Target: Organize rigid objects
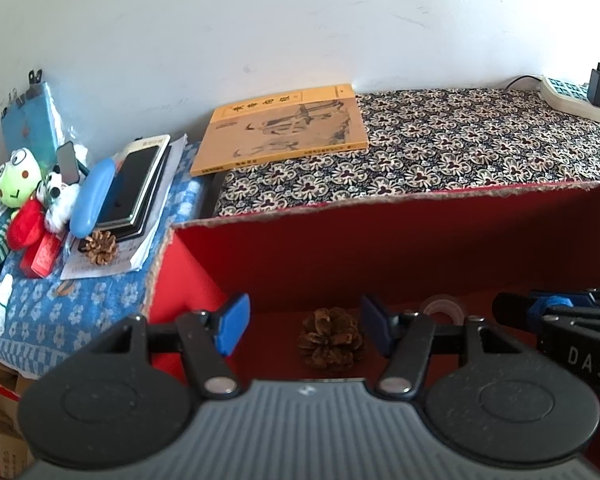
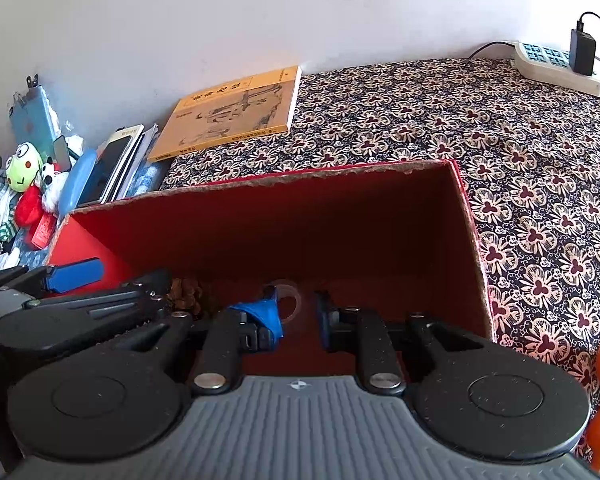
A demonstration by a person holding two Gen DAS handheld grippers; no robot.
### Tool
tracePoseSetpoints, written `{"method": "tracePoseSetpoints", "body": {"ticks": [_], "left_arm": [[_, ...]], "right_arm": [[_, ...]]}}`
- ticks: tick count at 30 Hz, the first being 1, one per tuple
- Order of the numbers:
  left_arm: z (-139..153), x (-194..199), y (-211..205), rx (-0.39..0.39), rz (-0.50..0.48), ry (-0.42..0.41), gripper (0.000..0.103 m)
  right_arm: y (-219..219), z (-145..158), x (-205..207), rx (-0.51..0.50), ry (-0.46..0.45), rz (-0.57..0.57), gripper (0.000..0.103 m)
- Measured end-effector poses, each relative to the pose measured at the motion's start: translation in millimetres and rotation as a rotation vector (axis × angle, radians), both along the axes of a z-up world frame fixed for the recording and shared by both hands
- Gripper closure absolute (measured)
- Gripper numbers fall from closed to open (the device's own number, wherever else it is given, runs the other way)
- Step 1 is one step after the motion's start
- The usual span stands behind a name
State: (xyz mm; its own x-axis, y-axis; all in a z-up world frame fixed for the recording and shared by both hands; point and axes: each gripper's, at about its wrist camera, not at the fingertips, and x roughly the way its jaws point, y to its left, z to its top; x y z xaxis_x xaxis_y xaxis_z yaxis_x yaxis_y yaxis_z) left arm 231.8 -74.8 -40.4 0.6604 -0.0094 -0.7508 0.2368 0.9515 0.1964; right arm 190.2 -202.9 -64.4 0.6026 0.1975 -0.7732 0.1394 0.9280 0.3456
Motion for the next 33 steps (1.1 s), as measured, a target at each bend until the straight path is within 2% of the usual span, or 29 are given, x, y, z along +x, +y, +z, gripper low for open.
{"method": "tracePoseSetpoints", "body": {"ticks": [16,27,33], "left_arm": [[1,-2,-2,0.003,-0.014,-0.01,0.04],[3,-7,-2,0.012,-0.012,-0.035,0.04],[9,-19,5,-0.013,0.011,-0.038,0.039]], "right_arm": [[0,-1,3,-0.023,0.027,-0.006,0.102],[4,7,-6,-0.068,-0.018,0.006,0.102],[-1,13,-24,-0.043,-0.041,-0.016,0.099]]}}
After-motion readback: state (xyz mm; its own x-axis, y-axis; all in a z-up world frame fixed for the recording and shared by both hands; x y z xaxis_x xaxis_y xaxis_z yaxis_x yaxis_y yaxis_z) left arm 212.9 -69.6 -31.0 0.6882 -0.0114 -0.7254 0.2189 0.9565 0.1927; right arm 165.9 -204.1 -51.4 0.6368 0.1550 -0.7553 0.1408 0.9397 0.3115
